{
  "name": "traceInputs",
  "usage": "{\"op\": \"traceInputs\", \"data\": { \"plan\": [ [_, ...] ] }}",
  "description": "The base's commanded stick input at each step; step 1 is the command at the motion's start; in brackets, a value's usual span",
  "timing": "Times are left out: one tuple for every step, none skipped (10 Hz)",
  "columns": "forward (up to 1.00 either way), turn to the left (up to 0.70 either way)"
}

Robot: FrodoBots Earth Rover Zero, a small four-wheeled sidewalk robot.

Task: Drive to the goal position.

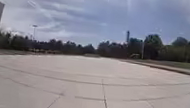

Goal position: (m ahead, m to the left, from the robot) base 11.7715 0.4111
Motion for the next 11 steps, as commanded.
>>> {"op": "traceInputs", "data": {
  "plan": [
    [0.5,0.0],
    [0.5,0.0],
    [0.5,0.0],
    [0.5,0.0],
    [0.5,0.0],
    [0.5,0.0],
    [0.5,0.0],
    [0.5,0.0],
    [0.5,0.0],
    [0.5,0.0],
    [0.5,0.0]
  ]
}}
